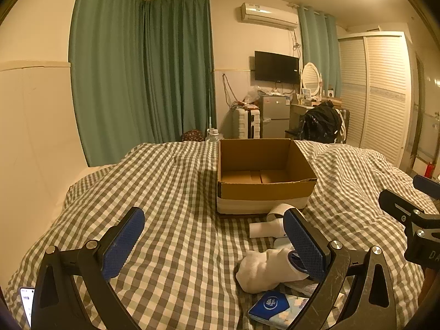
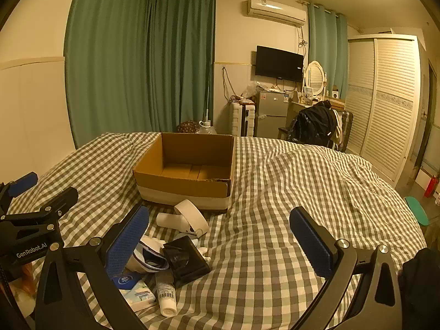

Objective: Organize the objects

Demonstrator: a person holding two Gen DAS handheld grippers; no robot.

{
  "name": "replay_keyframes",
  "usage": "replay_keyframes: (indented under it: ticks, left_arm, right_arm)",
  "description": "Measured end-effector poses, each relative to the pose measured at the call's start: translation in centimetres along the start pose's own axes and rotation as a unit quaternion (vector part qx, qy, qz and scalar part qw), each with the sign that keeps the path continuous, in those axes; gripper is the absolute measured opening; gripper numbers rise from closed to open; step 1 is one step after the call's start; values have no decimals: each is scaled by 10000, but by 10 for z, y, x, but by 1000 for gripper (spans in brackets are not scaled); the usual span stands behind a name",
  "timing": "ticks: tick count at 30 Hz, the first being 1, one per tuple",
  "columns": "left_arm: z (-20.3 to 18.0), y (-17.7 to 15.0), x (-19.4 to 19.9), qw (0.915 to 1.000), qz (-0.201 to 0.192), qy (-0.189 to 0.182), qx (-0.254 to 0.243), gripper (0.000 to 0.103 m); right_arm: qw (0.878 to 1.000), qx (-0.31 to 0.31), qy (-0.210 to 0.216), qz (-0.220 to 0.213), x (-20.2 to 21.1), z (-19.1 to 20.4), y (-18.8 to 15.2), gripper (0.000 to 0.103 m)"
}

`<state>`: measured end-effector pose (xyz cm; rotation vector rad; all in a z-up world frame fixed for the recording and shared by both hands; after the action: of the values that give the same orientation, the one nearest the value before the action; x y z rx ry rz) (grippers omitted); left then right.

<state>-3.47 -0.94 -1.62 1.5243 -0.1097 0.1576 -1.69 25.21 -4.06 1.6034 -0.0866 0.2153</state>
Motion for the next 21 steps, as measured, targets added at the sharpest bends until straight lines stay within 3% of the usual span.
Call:
replay_keyframes:
  ticks: [11,18,21]
  left_arm:
    - [-7,1,3,9999,35,-120,-20,103]
    - [-19,-20,-8,9984,445,-321,-96,103]
    - [-30,-36,-13,9955,750,-572,-123,103]
  right_arm:
    - [9999,79,37,-112,10,1,10,103]
    - [9999,110,128,5,7,-1,7,103]
    - [9997,123,160,111,4,-2,2,103]
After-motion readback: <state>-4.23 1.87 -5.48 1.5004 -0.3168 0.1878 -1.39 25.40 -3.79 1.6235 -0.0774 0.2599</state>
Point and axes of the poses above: each gripper's, at about its wrist camera, not at the fingertips, and x roughly against the way its jaws point, z to its left, y to its top, the point moved 4 cm from there along -x, roughly the way its jaws point, and after that the axes turned 15 degrees about -z, right-handed, at the moved point
